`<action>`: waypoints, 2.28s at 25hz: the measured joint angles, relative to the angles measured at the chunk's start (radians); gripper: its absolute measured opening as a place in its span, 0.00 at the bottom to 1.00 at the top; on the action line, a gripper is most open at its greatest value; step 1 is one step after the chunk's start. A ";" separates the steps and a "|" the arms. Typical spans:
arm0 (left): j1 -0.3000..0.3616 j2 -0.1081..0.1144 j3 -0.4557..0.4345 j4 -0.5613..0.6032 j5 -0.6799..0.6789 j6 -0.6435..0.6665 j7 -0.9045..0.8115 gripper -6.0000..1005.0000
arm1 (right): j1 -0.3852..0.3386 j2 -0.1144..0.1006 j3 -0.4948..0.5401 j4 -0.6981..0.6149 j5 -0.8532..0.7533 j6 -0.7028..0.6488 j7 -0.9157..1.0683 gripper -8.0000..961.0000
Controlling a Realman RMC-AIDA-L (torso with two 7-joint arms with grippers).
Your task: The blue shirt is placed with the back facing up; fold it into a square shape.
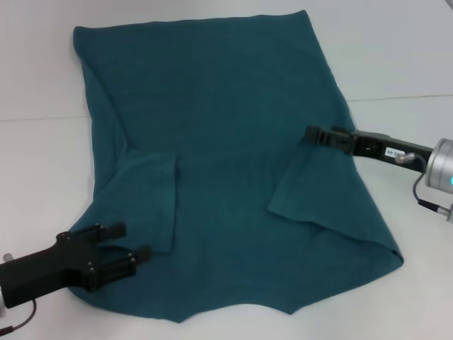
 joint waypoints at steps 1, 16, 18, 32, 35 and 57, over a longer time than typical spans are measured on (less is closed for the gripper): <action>0.003 0.000 -0.006 0.002 0.000 0.003 -0.005 0.79 | -0.001 -0.009 0.000 -0.007 -0.028 -0.036 0.008 0.94; 0.018 0.007 -0.087 0.048 0.021 -0.253 -0.212 0.79 | -0.033 -0.043 0.013 -0.059 -0.109 -0.193 0.131 0.94; 0.014 0.007 -0.082 0.048 0.029 -0.292 -0.236 0.78 | -0.033 -0.043 0.013 -0.060 -0.109 -0.193 0.145 0.94; -0.016 0.014 -0.077 0.041 0.153 -0.350 -0.287 0.78 | -0.025 -0.047 0.018 -0.077 -0.108 -0.189 0.178 0.94; -0.018 0.014 -0.072 0.041 0.165 -0.350 -0.291 0.78 | -0.022 -0.047 0.017 -0.077 -0.111 -0.188 0.178 0.94; -0.041 0.020 -0.014 0.041 0.239 -0.287 -0.338 0.78 | -0.027 -0.052 0.029 -0.077 -0.108 -0.186 0.178 0.94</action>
